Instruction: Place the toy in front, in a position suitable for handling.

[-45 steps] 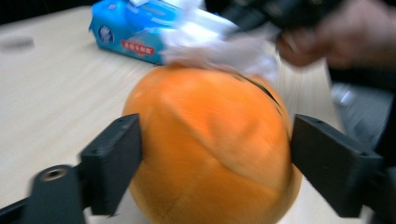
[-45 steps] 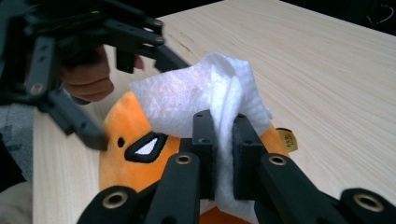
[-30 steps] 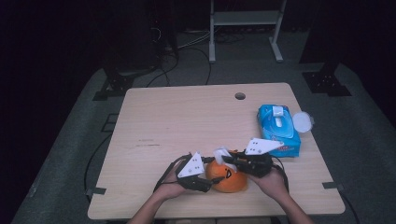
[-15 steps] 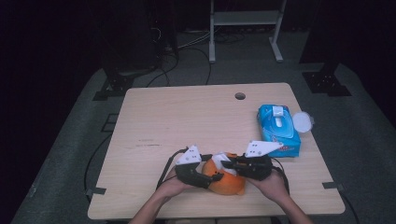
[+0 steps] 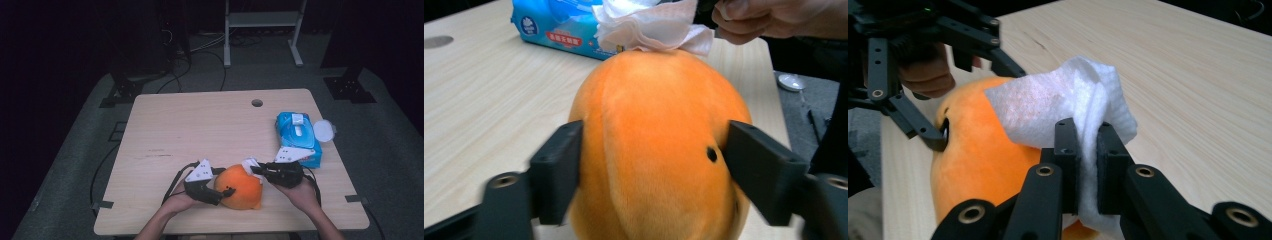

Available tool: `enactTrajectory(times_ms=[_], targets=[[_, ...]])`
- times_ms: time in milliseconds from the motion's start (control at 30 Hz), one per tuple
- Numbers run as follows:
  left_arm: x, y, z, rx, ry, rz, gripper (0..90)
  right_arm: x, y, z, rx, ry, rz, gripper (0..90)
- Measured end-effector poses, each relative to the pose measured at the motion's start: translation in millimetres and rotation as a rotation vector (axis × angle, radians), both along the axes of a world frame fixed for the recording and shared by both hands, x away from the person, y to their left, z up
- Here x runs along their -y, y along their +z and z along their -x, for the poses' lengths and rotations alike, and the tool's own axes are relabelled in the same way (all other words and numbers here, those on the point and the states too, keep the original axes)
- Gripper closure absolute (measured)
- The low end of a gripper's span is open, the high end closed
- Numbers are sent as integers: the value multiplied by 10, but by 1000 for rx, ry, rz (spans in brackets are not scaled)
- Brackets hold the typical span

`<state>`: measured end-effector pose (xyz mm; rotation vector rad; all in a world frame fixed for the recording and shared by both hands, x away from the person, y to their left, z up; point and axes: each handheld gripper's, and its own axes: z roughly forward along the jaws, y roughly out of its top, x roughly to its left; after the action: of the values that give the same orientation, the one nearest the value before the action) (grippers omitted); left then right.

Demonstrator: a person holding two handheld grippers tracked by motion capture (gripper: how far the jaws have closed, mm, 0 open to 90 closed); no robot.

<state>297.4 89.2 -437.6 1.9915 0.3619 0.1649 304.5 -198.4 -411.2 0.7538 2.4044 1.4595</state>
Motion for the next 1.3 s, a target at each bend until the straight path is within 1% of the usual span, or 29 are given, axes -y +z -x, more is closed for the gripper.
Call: enactTrajectory(times_ms=[67,133,167,200,233,300,333,367,400,467,500,533,567,600,633,667,700,767,800,833,867,900,967,1033,1067,1100,1167,1233,1300], targets=[[-10,25,-27,-25,2,14,142,-54,9,23,13,17,6,817],[-26,41,-61,-47,12,49,112,-139,21,78,45,54,16,817],[-26,44,-80,-50,15,52,101,-165,28,106,57,81,13,816],[-20,40,-85,-55,15,51,87,-196,43,139,70,106,13,817],[-5,24,-90,-63,14,43,85,-214,52,155,81,111,23,816],[35,-24,-96,-104,4,22,85,-244,65,177,98,112,45,817],[47,-38,-94,-104,1,18,90,-247,63,178,99,113,44,817],[51,-34,-82,-95,-1,15,139,-249,62,179,98,109,41,817],[58,-19,-72,-82,3,10,184,-252,65,176,93,105,35,817],[75,17,-28,-6,26,15,316,-269,84,165,86,112,-4,816],[89,29,-3,27,32,22,346,-287,101,165,95,115,-14,816],[101,39,22,61,40,33,371,-309,123,164,105,119,-16,816],[113,56,53,115,54,37,386,-321,140,168,114,117,-17,816],[116,82,71,185,72,34,391,-328,164,168,131,109,-21,817],[108,93,73,230,88,45,392,-317,199,162,139,95,-29,817],[92,95,63,248,96,57,392,-297,220,150,146,85,-39,816],[79,87,43,240,96,65,389,-274,228,134,148,79,-49,816],[73,33,12,229,90,51,380,-233,197,90,133,69,-55,816],[74,1,3,224,87,35,370,-219,162,72,127,53,-37,816],[66,-13,-11,210,87,41,358,-204,117,43,126,44,-6,817],[58,-7,-27,191,89,38,348,-178,66,15,117,32,11,817],[48,-1,-39,173,89,36,330,-135,24,-22,100,22,5,817],[13,11,-57,110,80,42,282,-42,-7,-75,69,2,-5,817],[-29,23,-72,79,61,33,246,34,-20,-94,37,0,-32,816],[-51,24,-76,62,56,38,235,52,-29,-89,29,0,-37,816],[-64,21,-78,56,51,36,239,52,-38,-79,22,-1,-32,816],[-57,10,-65,68,50,21,286,25,-40,-67,24,0,-29,817],[-40,8,-52,77,44,17,308,-29,-13,-45,37,5,-27,817],[-11,4,-26,98,24,13,315,-113,30,-3,46,32,-43,817]])
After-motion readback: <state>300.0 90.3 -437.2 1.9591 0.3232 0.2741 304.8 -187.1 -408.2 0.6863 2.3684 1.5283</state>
